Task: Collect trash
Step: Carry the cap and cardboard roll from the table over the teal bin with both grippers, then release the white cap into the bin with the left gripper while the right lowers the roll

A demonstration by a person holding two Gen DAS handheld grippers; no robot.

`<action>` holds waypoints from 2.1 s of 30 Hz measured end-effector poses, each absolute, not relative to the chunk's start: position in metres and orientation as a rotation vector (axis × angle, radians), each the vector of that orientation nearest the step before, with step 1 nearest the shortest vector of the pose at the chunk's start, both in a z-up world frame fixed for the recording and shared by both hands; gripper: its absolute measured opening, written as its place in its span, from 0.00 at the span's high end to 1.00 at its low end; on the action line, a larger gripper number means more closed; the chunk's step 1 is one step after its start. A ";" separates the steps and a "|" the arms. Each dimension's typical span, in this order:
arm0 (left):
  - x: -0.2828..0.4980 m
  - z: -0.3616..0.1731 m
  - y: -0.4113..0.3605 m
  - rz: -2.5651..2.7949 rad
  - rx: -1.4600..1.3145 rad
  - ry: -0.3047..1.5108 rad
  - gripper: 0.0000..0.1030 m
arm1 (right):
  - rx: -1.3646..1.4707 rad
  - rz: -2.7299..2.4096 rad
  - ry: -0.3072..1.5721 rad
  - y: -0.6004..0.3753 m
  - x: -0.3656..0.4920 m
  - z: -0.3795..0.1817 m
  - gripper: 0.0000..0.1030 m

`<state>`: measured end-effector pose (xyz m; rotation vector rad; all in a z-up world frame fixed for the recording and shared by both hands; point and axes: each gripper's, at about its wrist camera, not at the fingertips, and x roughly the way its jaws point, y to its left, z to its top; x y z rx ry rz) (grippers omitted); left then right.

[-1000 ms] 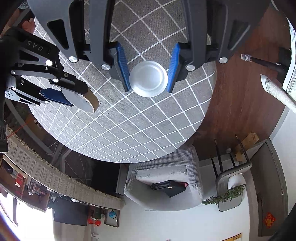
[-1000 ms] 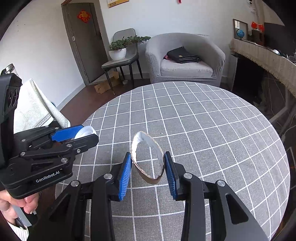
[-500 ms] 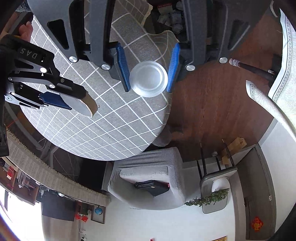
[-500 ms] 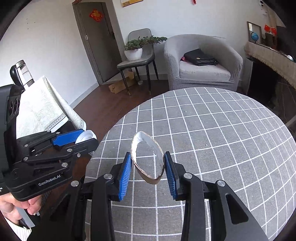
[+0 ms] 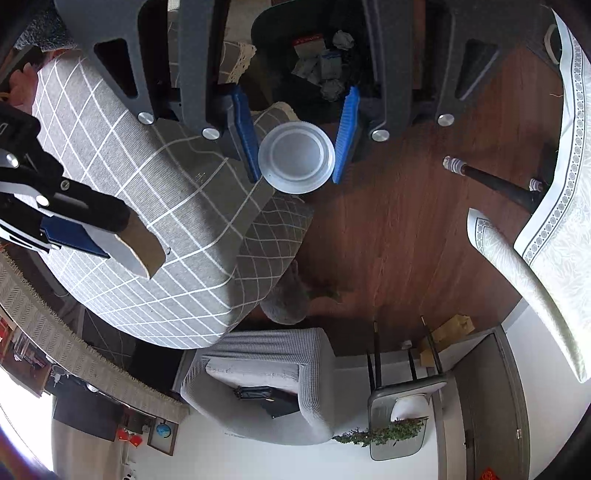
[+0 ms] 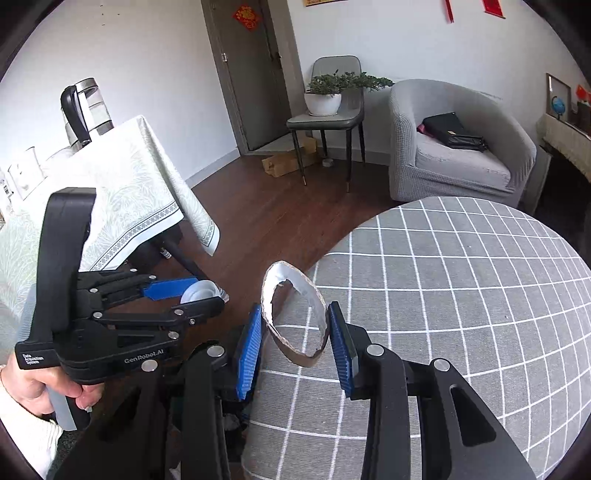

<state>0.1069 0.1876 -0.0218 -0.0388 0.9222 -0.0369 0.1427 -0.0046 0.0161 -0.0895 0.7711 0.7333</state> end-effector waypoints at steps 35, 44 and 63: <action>0.057 -0.189 0.277 0.073 -0.153 1.364 0.44 | -0.264 0.843 0.994 0.130 0.125 -0.065 0.65; 0.039 -0.143 0.292 0.127 -0.179 1.226 0.44 | -0.336 0.844 1.056 0.148 0.118 -0.095 0.65; 0.000 -0.037 0.289 0.191 -0.143 0.896 0.58 | -0.425 0.881 1.202 0.161 0.112 -0.169 0.65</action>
